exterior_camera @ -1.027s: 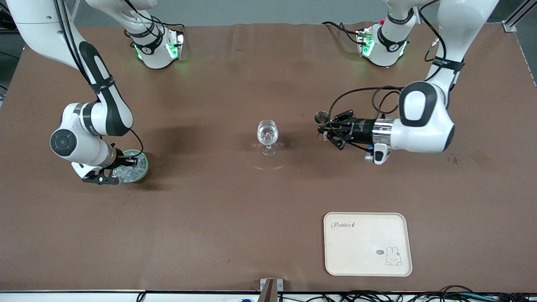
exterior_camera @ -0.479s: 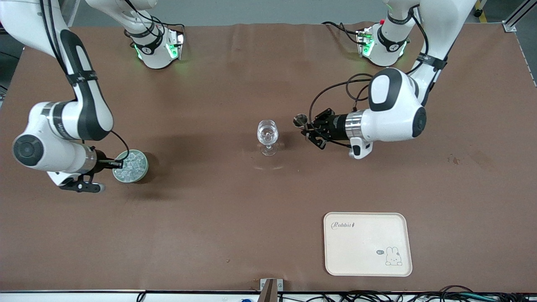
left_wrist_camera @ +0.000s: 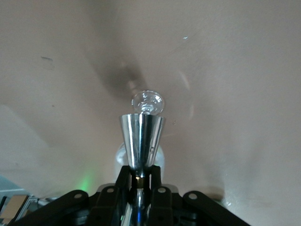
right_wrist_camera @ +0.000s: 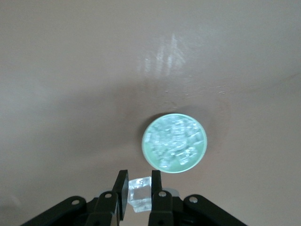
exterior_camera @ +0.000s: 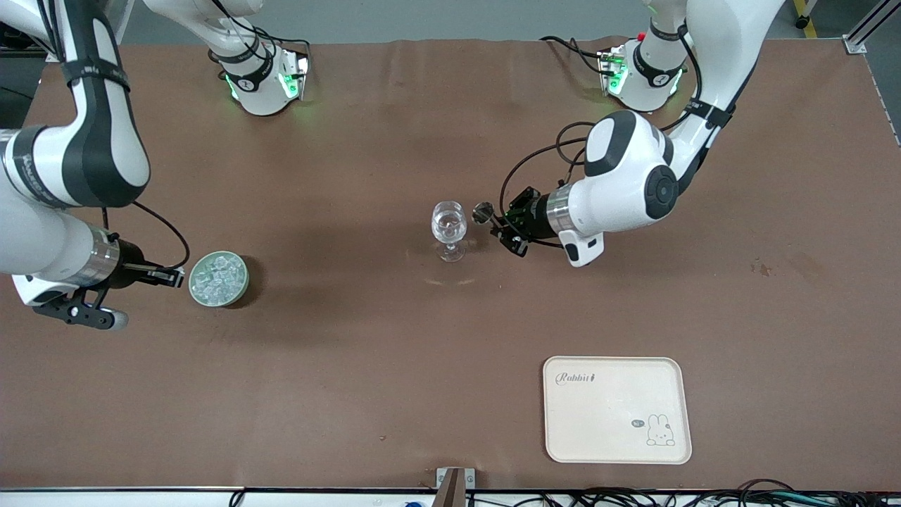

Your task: Pour wine and add ice with both arms

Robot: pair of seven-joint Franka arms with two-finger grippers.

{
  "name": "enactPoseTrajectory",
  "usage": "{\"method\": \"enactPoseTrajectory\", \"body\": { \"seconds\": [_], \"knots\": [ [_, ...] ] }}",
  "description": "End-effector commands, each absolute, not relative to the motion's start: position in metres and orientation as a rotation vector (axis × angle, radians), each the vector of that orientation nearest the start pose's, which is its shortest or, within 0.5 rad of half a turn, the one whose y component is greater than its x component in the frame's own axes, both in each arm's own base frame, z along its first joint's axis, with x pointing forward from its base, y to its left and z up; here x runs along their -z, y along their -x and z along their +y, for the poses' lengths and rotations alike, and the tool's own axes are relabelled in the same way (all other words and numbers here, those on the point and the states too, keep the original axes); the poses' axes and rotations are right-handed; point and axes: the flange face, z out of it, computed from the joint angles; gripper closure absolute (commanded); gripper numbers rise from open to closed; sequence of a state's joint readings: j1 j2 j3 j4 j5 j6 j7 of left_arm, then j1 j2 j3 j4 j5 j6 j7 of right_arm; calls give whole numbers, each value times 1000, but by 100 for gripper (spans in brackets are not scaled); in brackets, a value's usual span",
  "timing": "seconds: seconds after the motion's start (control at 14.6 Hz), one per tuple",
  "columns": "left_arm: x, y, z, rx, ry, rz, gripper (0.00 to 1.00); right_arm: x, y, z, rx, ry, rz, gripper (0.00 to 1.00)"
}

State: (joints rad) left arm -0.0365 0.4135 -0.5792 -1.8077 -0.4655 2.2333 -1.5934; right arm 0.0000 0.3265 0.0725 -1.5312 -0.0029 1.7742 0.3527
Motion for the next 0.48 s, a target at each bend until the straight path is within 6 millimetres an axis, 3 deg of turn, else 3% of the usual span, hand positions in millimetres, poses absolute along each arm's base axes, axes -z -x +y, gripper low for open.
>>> {"method": "enactPoseTrajectory", "body": {
  "seconds": [0.0, 0.27, 0.41],
  "knots": [
    [-363, -548, -383, -830, 2633, -2057, 100, -483, -650, 90, -102, 3049, 578, 96],
    [-368, -540, -402, -736, 2635, -2075, 100, -495, -636, 166, -106, 2980, 714, 96],
    [-369, -539, -408, -661, 2651, -2055, 100, -498, -628, 191, -114, 2958, 754, 96]
  ]
}}
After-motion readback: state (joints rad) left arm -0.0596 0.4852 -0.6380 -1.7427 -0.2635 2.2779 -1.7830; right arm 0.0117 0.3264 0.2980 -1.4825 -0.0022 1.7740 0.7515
